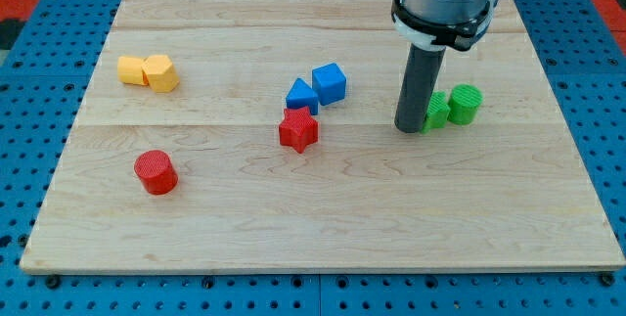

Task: Move the blue blocks towards the bottom center

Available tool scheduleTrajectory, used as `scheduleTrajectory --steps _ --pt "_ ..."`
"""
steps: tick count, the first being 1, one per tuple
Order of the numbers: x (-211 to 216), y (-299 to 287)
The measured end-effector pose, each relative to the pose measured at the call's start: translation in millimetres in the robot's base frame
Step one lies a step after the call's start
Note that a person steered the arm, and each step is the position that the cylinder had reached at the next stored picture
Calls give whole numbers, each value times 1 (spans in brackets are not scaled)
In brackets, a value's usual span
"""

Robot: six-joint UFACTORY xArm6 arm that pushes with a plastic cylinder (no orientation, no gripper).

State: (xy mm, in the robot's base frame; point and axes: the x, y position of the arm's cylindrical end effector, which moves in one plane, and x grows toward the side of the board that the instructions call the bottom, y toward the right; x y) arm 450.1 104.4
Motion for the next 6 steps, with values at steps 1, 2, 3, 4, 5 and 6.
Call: scheduleTrajectory --steps 1,2,3,4,5,6 --pt "17 -20" --pt "41 -43" --pt "2 -49" --pt "-50 -46" --pt "-108 -51" --pt "-42 -94"
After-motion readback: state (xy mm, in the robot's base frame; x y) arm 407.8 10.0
